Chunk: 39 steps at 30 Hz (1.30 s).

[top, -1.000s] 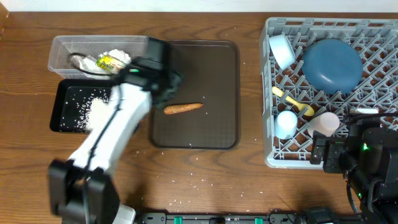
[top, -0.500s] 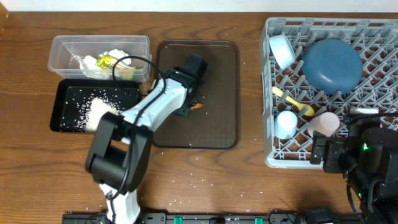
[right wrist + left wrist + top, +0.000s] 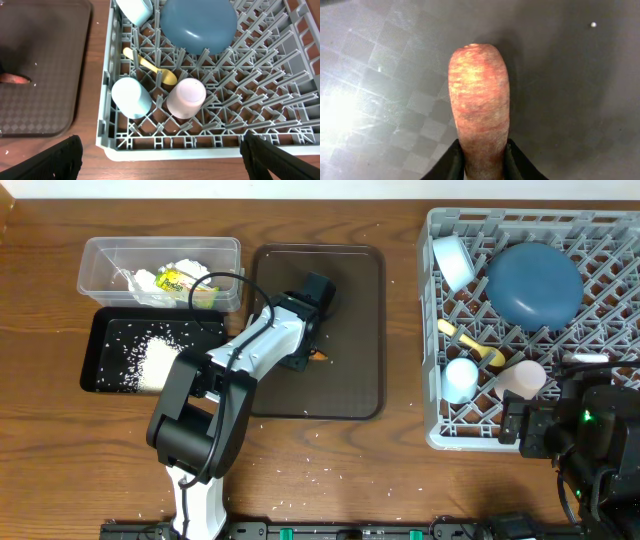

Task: Sort waste into correct bins and load items into the dishwasher rack
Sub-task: 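Grasp the sausage on the brown tray with the left gripper, then carry the sausage left and place it on the rice in the black tray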

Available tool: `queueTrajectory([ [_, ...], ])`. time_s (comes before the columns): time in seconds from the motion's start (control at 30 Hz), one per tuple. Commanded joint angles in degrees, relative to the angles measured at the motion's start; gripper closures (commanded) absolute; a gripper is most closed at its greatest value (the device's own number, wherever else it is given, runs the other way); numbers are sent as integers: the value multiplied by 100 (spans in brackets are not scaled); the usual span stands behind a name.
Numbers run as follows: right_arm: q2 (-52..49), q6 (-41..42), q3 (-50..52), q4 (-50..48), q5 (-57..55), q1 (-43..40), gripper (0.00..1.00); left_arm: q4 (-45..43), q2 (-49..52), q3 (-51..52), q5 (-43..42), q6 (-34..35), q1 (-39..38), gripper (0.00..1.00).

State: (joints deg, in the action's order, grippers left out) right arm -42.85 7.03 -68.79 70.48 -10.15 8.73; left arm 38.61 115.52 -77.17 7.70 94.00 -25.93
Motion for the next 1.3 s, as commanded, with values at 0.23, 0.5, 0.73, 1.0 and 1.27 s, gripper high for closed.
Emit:
queueTrajectory([
  [0.23,0,66,20,-11,-81,-9,1,160,-979,33,201,-1652,374,85],
  [0.5,0,66,20,-11,-81,-9,1,918,-2304,33,503,-2371,1681,85],
  [0.73,0,66,20,-11,-81,-9,1,1298,-1967,37,498,-2841,2938,85],
  [1.0,0,66,20,-11,-81,-9,1,1235,-1285,37,437,-2881,3720,60],
  [1.27,0,66,20,-11,-81,-9,1,1261,-1620,-98,358,-3849,3792,43],
])
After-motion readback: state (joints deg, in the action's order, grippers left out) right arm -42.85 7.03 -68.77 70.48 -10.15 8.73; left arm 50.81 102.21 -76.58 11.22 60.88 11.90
